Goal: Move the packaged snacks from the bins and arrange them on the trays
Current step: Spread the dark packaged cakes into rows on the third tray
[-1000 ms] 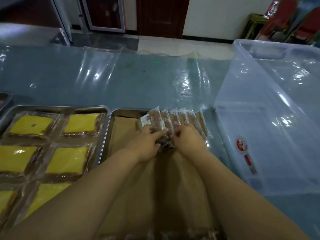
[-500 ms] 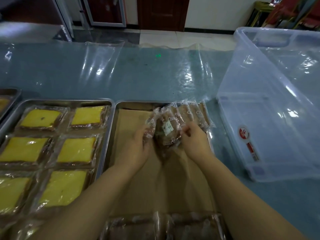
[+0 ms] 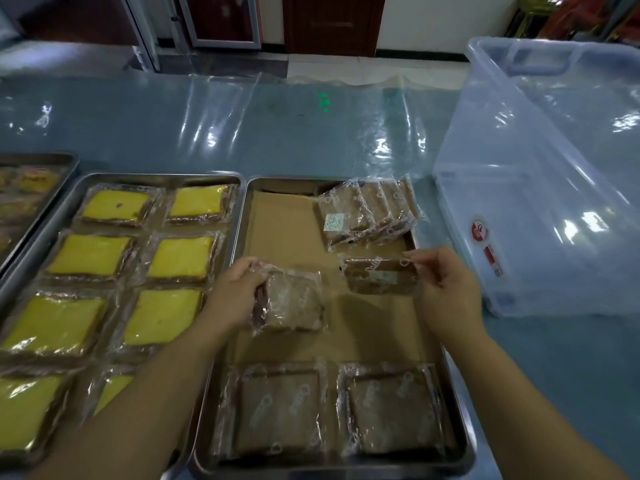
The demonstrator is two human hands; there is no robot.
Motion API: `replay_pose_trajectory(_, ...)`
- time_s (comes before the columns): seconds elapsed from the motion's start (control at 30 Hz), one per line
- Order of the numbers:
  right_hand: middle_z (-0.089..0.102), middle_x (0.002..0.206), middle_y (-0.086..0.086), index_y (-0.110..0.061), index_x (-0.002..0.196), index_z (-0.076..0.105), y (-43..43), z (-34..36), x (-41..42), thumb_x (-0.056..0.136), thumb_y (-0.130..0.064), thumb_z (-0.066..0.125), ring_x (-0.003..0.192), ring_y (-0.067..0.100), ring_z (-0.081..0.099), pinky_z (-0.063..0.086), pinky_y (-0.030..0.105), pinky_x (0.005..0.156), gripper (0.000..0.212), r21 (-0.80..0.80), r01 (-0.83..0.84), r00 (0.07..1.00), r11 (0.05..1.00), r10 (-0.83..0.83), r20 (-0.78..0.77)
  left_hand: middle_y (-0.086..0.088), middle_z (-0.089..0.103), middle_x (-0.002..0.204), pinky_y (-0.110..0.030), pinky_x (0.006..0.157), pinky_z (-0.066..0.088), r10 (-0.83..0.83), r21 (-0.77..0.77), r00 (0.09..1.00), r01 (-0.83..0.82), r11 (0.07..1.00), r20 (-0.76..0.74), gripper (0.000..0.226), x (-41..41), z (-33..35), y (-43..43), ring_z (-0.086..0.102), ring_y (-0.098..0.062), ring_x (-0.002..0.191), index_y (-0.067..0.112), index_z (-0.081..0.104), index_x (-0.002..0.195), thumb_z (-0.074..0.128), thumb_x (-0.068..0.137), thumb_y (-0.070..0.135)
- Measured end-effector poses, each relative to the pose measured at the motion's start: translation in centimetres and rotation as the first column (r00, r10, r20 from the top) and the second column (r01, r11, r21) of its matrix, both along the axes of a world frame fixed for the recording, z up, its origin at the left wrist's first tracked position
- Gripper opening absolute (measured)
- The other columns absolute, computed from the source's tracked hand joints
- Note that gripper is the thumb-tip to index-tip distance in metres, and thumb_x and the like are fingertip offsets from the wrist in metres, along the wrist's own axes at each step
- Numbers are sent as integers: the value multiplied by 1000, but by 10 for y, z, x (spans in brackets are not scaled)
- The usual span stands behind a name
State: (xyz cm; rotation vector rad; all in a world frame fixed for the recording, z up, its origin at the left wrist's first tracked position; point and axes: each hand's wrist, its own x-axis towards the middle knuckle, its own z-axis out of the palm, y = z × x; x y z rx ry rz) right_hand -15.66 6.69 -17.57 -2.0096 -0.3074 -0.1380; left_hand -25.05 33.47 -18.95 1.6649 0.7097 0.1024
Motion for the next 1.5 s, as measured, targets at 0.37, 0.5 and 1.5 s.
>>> replay_pose_trajectory(0.37, 64, 83, -10, -30, 75, 62, -36, 8, -31, 74, 5, 62, 79, 0, 59, 43, 7, 65, 35, -416, -378, 924, 827, 312, -220, -11, 43, 132, -37, 103, 30, -256, 761, 944, 320, 564, -206, 49, -29, -10, -19, 35, -30, 122, 15, 48, 132, 58, 85, 13)
replay_pose_trajectory(0.5, 58, 98, -9, -21, 102, 67, -27, -7, -39, 80, -11, 60, 90, 11, 57, 42, 15, 70, 25, -584, -358, 932, 728, 312, -183, -5, 40, 140, -32, 109, 23, -403, 750, 881, 439, 496, -249, 46, -33, -19, -33, 26, -24, 132, 18, 48, 135, 56, 89, 20)
replay_pose_trajectory(1.5, 57, 118, -2, -22, 121, 56, 30, 2, 15, 90, -33, 53, 103, 19, 55, 47, 32, 77, 34, -643, -159, 987, 749, 143, -78, 3, 53, 121, -34, 85, 42, -377, 774, 882, 441, 453, -282, 39, 22, -5, -27, 49, -21, 109, 25, 57, 120, 52, 89, 47)
